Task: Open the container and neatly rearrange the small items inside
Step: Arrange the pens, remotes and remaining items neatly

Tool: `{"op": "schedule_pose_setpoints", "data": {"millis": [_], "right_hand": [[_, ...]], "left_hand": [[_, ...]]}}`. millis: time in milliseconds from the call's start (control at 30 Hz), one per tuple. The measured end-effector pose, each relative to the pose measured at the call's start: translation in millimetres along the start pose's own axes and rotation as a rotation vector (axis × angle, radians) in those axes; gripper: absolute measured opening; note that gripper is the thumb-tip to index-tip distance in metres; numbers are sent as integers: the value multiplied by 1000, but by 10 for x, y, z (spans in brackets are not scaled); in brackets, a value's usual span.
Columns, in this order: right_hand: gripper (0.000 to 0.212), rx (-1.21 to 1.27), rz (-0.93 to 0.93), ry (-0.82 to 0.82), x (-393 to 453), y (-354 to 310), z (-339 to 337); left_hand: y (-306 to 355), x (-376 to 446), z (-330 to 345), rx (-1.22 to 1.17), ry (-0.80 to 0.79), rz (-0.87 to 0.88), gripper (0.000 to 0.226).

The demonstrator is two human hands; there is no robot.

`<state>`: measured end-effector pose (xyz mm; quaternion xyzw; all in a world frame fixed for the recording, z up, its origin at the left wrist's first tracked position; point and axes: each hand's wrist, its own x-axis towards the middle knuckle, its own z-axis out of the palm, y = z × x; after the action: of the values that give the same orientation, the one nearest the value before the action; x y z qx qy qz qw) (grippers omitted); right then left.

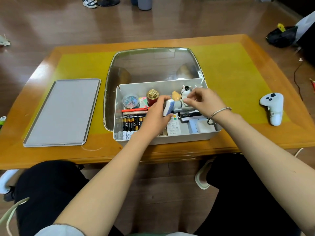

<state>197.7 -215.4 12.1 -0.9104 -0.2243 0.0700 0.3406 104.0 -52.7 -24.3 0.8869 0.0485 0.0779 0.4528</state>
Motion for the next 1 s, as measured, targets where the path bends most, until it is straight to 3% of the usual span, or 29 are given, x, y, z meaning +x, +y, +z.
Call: {"op": "schedule_pose_setpoints", "data": {"millis": [67,167,367,767,900,1000], "right_hand": [[19,-333,-62,-112,9,77,9],[34,-610,-112,-248,-3,74,175],[47,-848,-93,-174,107,51,285],[30,-641,-39,-180,40,89,252],[19,-303,-56,-123,-17,-10,200],[24,59,-52,-153,-74,-190,203]], "left_hand": [[-77,-47,-67,8,42,-35,46],[-166,-117,-132,25,121,-54,45],[-219,-212,-141,29,94,-91,46],[-170,-201,-170,3,28,-109,48],[-135,-165,-158,16,28,-128,57],[-43,-121,-109,-8,24,-134,62]]}}
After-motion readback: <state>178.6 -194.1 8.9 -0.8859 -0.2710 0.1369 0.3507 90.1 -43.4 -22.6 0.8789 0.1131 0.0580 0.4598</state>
